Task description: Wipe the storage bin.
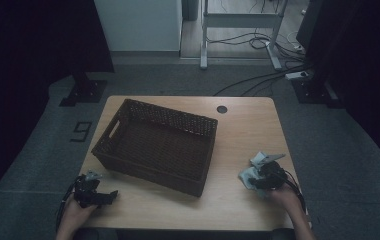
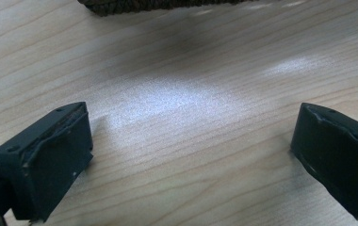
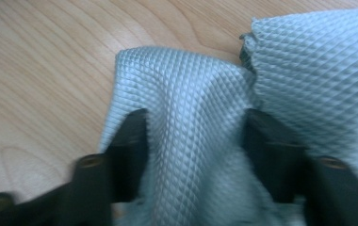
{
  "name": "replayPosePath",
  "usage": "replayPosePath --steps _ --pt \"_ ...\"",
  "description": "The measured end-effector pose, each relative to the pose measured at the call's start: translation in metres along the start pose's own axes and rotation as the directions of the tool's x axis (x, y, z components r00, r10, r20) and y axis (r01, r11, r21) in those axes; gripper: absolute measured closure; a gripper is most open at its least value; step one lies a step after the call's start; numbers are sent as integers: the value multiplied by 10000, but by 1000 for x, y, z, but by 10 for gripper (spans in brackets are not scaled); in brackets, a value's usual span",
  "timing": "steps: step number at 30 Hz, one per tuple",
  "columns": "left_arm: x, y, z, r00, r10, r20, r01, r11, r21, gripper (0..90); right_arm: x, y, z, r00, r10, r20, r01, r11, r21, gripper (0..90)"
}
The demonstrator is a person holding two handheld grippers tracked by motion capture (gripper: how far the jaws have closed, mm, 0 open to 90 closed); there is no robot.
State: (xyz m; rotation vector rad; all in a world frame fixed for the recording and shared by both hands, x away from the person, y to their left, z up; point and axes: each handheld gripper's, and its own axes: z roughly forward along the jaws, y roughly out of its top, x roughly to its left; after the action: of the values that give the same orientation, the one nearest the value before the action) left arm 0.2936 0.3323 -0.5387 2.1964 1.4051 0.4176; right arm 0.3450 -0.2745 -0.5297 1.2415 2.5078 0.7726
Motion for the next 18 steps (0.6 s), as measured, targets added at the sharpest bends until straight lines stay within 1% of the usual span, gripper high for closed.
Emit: replayPosePath --steps 3,5,6,8,11,14,18 --pt "0 0 0 10000 -23 -22 23 10000 -45 0 0 1 -1 9999 105 -88 -105 9999 19 706" --pt "0 0 1 10000 -26 -26 26 10000 -70 0 0 1 -2 9995 82 -291 -81 10000 29 786" --pt "0 0 1 10000 -25 -19 25 10000 -74 0 0 0 -2 9993 105 -350 -106 9999 -12 793" --pt "0 0 1 10000 -16 -13 16 10000 -92 0 1 1 -2 9995 81 -311 -80 10000 24 814" --pt "0 0 1 10000 -22 -13 22 9999 -113 0 4 3 -4 9999 -84 -107 83 10000 -48 827" --pt "0 0 1 10000 -36 -23 36 9999 -137 0 5 7 -10 10000 -62 -58 60 9991 -421 831" --pt "0 0 1 10000 -36 -22 36 9999 -152 0 5 12 -22 9999 60 -101 -71 9932 -1166 834"
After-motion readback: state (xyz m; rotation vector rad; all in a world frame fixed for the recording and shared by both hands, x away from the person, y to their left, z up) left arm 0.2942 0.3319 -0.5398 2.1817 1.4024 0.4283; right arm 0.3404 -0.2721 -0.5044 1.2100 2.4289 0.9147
